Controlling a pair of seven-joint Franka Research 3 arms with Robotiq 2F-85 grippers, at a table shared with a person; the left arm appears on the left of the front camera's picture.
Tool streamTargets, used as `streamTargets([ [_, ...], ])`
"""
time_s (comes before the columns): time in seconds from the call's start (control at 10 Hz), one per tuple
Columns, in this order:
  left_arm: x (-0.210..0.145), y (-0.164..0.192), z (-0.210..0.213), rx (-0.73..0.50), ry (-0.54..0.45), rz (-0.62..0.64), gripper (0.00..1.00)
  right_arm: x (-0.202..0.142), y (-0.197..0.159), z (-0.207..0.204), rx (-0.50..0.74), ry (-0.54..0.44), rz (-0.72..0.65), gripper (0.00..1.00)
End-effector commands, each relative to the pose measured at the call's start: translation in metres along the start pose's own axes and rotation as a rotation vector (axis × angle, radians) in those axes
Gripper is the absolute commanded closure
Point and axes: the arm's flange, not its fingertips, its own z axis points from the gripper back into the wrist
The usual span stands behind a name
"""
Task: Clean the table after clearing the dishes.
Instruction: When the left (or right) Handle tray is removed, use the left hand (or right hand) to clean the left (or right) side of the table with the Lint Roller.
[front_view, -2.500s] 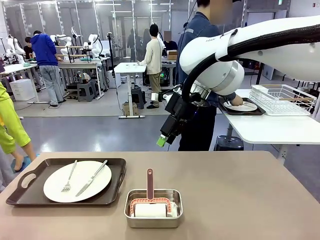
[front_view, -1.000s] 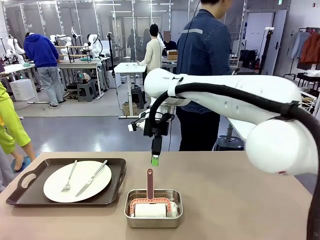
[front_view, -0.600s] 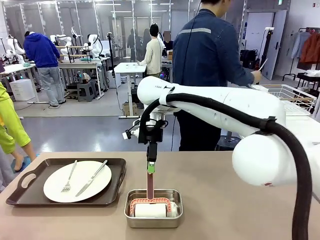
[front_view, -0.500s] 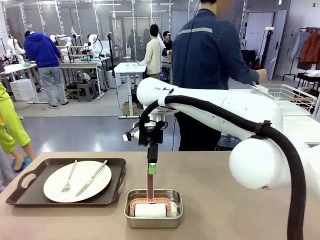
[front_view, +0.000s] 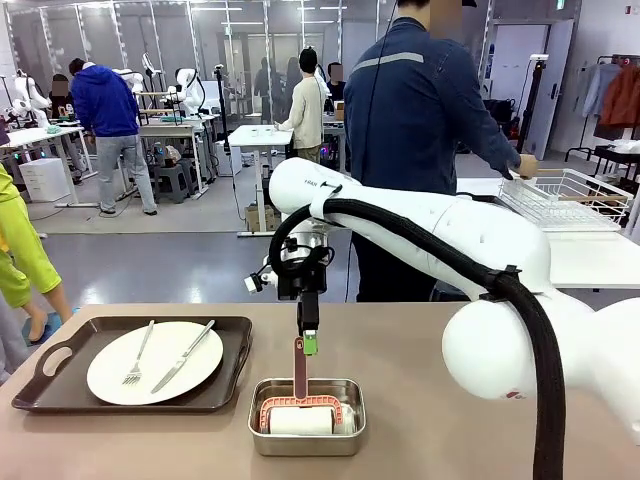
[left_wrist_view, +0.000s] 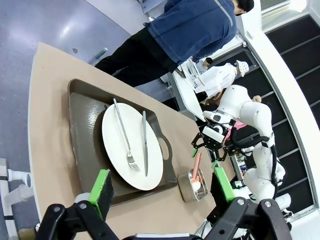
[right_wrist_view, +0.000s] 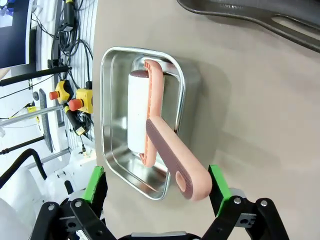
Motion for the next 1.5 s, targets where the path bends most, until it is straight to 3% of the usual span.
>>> streamTargets([
  [0.0, -0.001, 0.001, 0.003, -0.013, -0.005, -0.016, 0.0, 0.037, -0.034, 0.037, -0.018, 0.021, -0.05, 0.0],
  [0.4, -0.001, 0.001, 0.003, -0.013, -0.005, -0.016, 0.0, 0.045, -0.033, 0.027, -0.045, 0.014, -0.06, 0.0],
  [0.6, -0.001, 0.001, 0.003, -0.013, -0.005, -0.016, 0.0, 0.045, -0.033, 0.025, -0.041, 0.024, -0.055, 0.39],
  [0.7, -0.001, 0.001, 0.003, -0.013, -0.005, -0.016, 0.0, 0.045, -0.033, 0.026, -0.046, 0.034, -0.052, 0.77],
  [0.8, -0.001, 0.001, 0.003, -0.013, -0.005, -0.016, 0.0, 0.045, -0.032, 0.027, -0.052, 0.036, -0.054, 0.97],
  [1.4, -0.001, 0.001, 0.003, -0.013, -0.005, -0.016, 0.0, 0.037, -0.021, 0.034, -0.082, 0.025, -0.083, 1.0],
])
